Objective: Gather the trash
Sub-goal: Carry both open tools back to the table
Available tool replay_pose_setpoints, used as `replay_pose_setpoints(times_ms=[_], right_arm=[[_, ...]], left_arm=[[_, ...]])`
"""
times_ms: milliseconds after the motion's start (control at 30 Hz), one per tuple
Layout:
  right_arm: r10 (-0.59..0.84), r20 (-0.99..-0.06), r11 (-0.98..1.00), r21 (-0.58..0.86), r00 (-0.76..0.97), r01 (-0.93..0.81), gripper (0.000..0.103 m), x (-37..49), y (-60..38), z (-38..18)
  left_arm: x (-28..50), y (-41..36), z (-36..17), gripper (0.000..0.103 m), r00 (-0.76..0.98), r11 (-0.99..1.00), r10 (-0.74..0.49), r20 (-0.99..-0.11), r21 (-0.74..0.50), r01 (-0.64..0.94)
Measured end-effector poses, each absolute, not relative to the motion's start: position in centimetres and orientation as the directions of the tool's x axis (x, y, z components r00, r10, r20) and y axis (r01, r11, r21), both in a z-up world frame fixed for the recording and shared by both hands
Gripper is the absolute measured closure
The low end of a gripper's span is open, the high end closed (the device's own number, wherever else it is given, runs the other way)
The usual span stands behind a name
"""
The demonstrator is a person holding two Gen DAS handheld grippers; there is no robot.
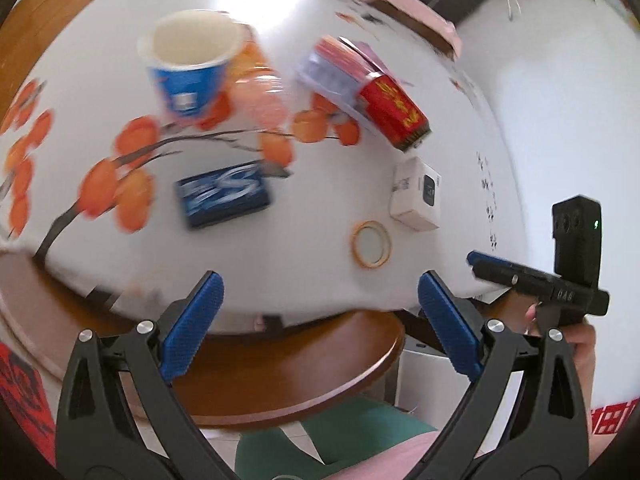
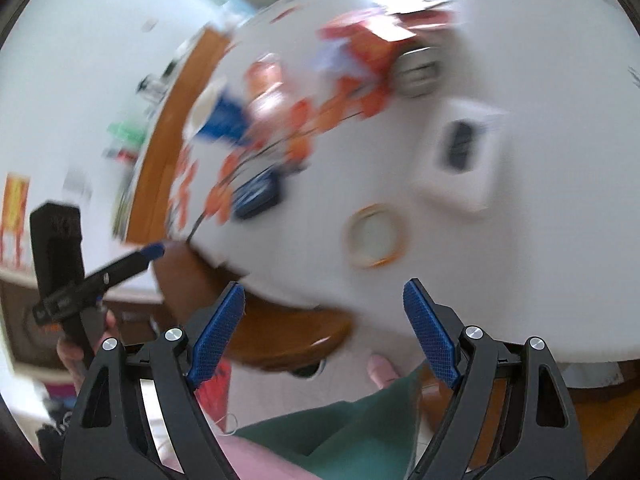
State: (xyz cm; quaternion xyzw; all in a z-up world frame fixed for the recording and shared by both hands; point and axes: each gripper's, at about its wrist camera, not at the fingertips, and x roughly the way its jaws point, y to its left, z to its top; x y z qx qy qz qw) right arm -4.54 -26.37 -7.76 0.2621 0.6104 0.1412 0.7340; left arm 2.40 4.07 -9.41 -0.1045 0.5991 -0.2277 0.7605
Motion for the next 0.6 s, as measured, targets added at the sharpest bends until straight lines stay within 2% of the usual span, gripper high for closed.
replay_pose_setpoints(times_ms=[233, 600], right_arm=[[0.473, -0.858, 0.844, 0.507, 0.202, 0.176, 0.021, -1.8, -30.4, -10.0], [0.467, -0.873, 0.851, 0.486, 0.138, 0.198, 0.021, 0.9, -29.7, -13.2]], left_arm=[[6.5, -0.8, -10.6, 0.008, 0.155, 0.882, -0.441, -0.884, -0.395, 0.256], [10.0, 1.9, -13.9, 0.008, 0.103, 0.899, -0.408, -0.907, -0.38, 0.216]])
